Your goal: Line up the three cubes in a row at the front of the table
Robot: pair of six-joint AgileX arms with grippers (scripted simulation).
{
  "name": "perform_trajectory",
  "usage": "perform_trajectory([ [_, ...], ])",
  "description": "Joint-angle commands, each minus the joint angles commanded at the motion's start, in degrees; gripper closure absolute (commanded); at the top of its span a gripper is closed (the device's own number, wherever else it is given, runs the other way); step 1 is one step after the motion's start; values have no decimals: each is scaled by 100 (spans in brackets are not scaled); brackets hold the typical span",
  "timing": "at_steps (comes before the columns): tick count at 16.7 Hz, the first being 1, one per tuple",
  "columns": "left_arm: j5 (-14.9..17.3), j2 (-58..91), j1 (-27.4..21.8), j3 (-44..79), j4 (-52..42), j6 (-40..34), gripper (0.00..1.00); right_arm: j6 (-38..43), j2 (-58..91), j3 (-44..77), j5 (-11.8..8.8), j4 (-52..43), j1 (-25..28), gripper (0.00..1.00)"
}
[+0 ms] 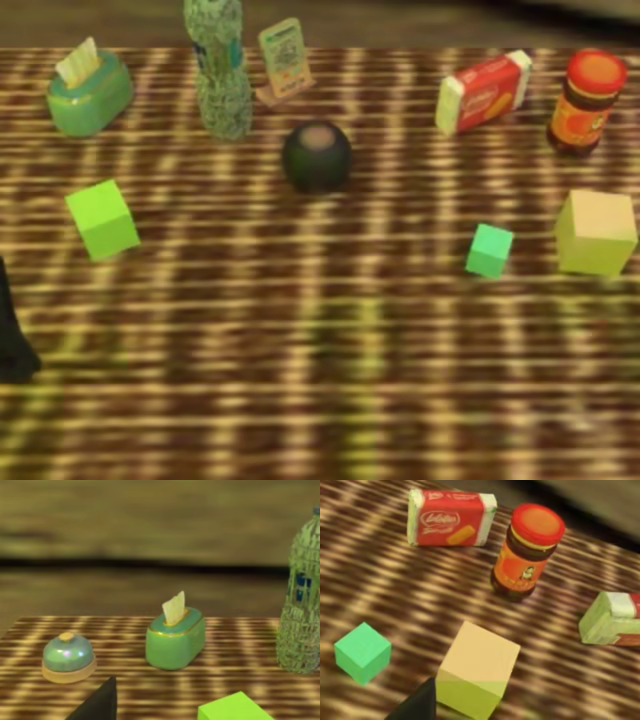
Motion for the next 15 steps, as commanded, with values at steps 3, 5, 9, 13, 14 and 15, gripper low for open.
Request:
perform_trajectory([
  [3, 0, 0, 0, 0, 0, 0, 0, -672, 2099, 1503, 7, -1032, 291, 0],
  [5, 0, 0, 0, 0, 0, 0, 0, -1122, 3498, 2484, 8, -1732, 488, 0],
  [9, 0, 0, 0, 0, 0, 0, 0, -1959, 5882, 4297, -1, -3003, 862, 0],
  [13, 0, 0, 0, 0, 0, 0, 0, -2636, 7645, 5869, -3, -3941, 1166, 0],
  [14, 0, 0, 0, 0, 0, 0, 0, -2770, 7996, 6192, -1, -4111, 1224, 0],
  [15, 0, 0, 0, 0, 0, 0, 0, -2885, 8305, 6477, 2, -4256, 1275, 0],
])
